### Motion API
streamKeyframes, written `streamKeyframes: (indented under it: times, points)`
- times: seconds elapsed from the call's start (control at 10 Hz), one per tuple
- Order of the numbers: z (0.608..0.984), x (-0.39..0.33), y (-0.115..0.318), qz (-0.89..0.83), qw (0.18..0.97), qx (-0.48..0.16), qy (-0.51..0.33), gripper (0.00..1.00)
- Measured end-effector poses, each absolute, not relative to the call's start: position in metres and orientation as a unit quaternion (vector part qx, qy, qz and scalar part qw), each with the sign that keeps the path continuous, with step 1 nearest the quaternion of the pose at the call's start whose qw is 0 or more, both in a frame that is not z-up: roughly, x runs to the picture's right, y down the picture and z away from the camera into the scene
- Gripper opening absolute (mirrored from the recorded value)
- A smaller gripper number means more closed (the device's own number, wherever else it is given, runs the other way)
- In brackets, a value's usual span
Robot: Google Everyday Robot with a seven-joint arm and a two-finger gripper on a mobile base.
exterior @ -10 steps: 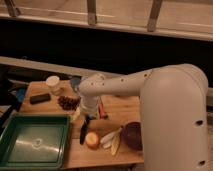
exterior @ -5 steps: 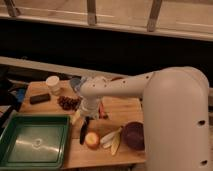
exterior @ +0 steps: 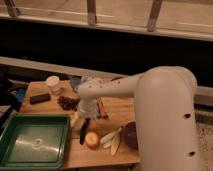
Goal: Place brush in plastic cup
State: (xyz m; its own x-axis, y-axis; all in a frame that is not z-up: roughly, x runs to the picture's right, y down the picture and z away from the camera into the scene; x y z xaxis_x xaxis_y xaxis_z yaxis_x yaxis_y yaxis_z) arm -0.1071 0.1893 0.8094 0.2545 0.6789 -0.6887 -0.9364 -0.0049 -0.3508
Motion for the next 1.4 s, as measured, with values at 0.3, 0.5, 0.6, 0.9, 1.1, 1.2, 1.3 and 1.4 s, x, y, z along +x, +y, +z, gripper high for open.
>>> streamKeyframes:
  times: [0.3, 0.5, 0.6, 0.9, 1.1, 1.2, 1.3, 1.4]
  points:
    - [0.811, -0.105, 0.196, 0.59, 0.685, -0.392, 0.172, 0.8]
    - [0.815, -0.102, 0.2, 0.592, 0.682, -0.388, 0.182, 0.8]
    - [0.819, -0.105, 0.204, 0.589, 0.684, -0.387, 0.19, 0.8]
    - [0.833, -0.123, 0.216, 0.572, 0.691, -0.387, 0.212, 0.8]
    - [0.836, -0.126, 0.219, 0.574, 0.689, -0.386, 0.215, 0.75]
    - [0.836, -0.125, 0.218, 0.573, 0.691, -0.385, 0.214, 0.66]
    - [0.835, -0.123, 0.216, 0.574, 0.691, -0.384, 0.215, 0.53]
    - [0.835, -0.12, 0.215, 0.575, 0.691, -0.383, 0.215, 0.45]
